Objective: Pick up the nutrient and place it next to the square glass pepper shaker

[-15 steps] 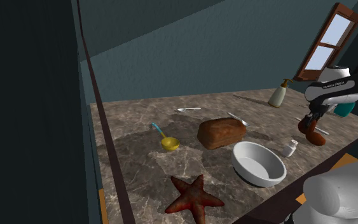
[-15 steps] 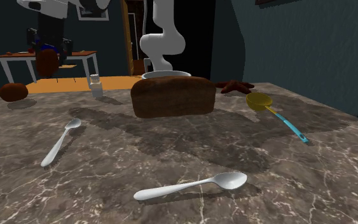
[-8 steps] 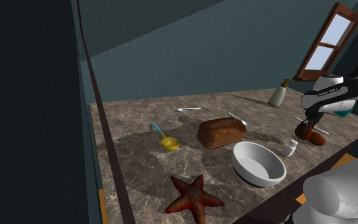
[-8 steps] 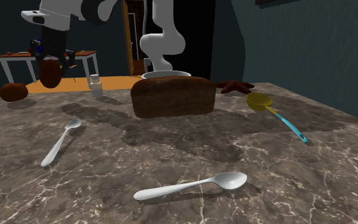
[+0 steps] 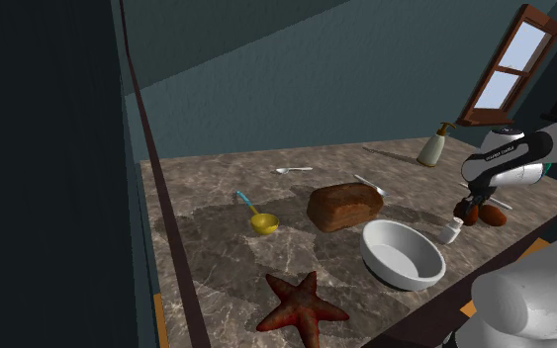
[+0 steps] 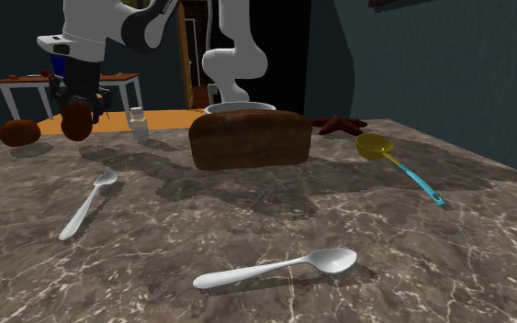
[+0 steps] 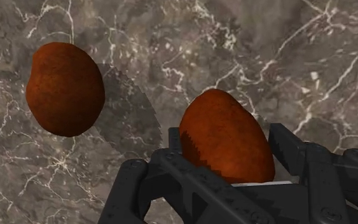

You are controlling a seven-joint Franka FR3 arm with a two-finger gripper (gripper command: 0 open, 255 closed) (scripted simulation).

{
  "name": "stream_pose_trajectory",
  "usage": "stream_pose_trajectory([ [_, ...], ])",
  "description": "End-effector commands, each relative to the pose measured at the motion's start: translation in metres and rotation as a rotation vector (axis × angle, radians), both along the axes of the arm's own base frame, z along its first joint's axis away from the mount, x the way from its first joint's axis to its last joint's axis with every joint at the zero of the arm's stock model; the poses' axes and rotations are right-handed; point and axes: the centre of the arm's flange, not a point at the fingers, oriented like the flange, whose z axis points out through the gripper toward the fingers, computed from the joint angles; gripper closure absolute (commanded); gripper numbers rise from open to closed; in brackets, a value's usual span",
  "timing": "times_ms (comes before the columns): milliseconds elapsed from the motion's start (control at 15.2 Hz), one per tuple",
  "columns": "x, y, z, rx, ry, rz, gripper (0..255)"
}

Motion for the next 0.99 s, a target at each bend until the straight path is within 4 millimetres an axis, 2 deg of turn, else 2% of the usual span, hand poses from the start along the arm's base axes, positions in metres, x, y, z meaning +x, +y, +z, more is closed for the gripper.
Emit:
stream_pose_trajectory([
  [0,0.001,0.000,-0.011,-0.001,-0.001,0.000,255],
  [198,0.001,0.000,-0.027,-0.001,-0.001,0.000,255],
  [726,0.001,0.000,-0.027,-0.001,-0.001,0.000,255],
  [792,0.002,-0.002,-0.027,-0.001,-0.001,0.000,0],
  [924,0.000,-0.001,-0.026,-0.001,-0.001,0.000,0],
])
